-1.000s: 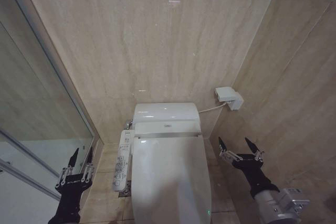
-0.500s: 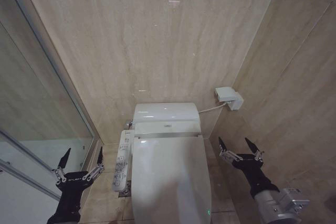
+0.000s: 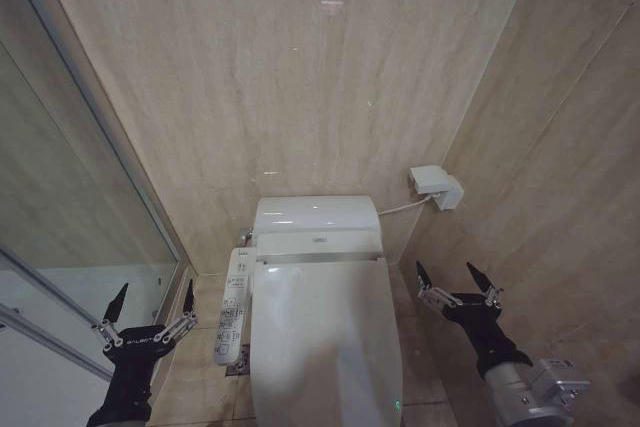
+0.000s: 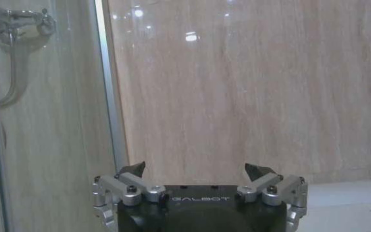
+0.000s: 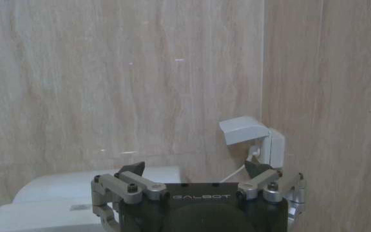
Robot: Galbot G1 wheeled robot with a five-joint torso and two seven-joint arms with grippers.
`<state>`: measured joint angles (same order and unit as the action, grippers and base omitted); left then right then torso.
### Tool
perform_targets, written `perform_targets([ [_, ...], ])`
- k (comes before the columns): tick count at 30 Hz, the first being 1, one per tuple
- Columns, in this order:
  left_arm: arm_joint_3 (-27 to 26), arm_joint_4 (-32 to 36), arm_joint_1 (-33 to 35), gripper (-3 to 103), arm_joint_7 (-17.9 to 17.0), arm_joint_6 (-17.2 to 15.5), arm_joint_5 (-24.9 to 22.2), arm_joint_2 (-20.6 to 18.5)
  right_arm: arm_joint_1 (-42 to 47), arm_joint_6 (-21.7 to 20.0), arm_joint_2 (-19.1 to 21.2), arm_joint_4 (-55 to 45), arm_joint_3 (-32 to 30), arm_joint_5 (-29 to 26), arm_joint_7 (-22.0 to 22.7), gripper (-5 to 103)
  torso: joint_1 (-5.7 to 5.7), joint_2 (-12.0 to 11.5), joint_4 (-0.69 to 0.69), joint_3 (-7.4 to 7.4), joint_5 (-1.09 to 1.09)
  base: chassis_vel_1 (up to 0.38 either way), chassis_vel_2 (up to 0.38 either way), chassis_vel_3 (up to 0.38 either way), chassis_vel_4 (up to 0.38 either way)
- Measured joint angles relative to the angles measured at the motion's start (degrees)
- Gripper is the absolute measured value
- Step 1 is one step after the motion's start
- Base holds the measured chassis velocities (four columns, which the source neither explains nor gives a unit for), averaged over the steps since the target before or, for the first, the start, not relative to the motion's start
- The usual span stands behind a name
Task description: Open the toilet lid, clean the toilet bowl with a toilet brush, close the toilet lid, and flush.
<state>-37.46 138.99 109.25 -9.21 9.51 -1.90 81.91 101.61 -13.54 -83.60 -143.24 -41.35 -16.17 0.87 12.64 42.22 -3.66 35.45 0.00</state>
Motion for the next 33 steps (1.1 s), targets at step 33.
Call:
perform_targets([
  [33,0.0,0.0,0.0,100,0.0,-0.1,0.1,0.0,0.0,0.0,0.0,0.0,0.0,0.0,0.0,100,0.0,0.0,0.01,0.01,-0.02,0.066,-0.068,-0.062,0.067],
])
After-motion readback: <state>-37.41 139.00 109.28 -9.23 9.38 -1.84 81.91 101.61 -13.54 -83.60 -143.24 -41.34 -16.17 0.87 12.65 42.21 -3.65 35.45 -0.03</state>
